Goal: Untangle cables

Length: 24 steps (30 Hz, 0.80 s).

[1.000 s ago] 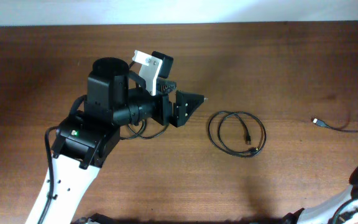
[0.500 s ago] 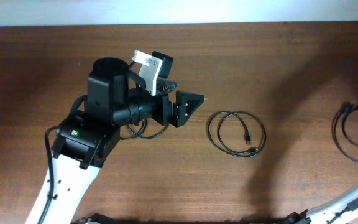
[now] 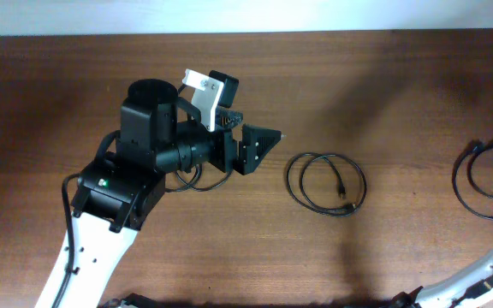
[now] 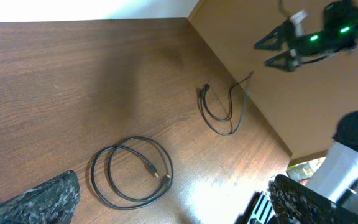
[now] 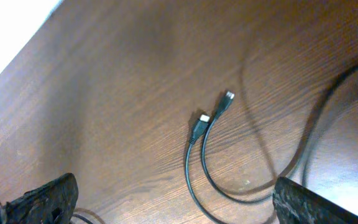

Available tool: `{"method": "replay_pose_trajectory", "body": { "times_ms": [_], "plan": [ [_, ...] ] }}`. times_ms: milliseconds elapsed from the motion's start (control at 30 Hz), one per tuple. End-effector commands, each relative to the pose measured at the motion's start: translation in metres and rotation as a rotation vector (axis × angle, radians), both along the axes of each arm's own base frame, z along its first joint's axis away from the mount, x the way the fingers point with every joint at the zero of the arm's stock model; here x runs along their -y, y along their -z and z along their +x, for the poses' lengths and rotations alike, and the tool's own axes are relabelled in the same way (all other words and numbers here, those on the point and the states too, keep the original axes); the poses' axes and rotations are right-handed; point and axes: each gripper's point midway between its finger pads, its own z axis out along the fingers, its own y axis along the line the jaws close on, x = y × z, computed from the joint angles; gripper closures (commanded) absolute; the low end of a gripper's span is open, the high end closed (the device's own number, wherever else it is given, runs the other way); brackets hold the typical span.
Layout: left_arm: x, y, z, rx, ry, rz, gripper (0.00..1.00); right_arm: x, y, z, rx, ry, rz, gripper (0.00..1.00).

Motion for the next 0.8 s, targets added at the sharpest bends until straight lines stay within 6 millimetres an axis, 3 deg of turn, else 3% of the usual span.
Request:
{"method": "replay_pose_trajectory", "body": {
  "times_ms": [0,133,300,367,500,667,767],
  "plan": [
    [-0.003,-0.003,0.001,0.01,-0.01,0.001,0.01,0.006,-0.03,-0.027,-0.125,0.161,-0.173,0.01],
    [-0.003,-0.003,0.001,0.01,-0.01,0.001,0.01,-0.034,-0.027,-0.021,-0.123,0.01,-0.085,0.01],
    [-0.002,-0.003,0.001,0.009,-0.01,0.001,0.01,-0.117,-0.025,0.002,-0.117,-0.306,-0.003,0.01],
    [-0.002,-0.003,0.001,0.009,-0.01,0.001,0.01,-0.142,-0.026,0.014,-0.116,-0.371,-0.008,0.01],
    [-0.002,-0.002,0.0,0.007,-0.01,0.002,0.01,-0.212,-0.024,0.037,-0.137,-0.552,-0.045,0.01],
    [-0.003,-0.002,0.0,0.006,-0.01,0.002,0.01,-0.27,-0.013,0.043,-0.216,-0.708,-0.148,0.01],
    [-0.003,-0.002,0.0,0.006,-0.01,0.002,0.01,-0.295,0.013,0.033,-0.306,-0.777,-0.116,0.01]
  ]
}}
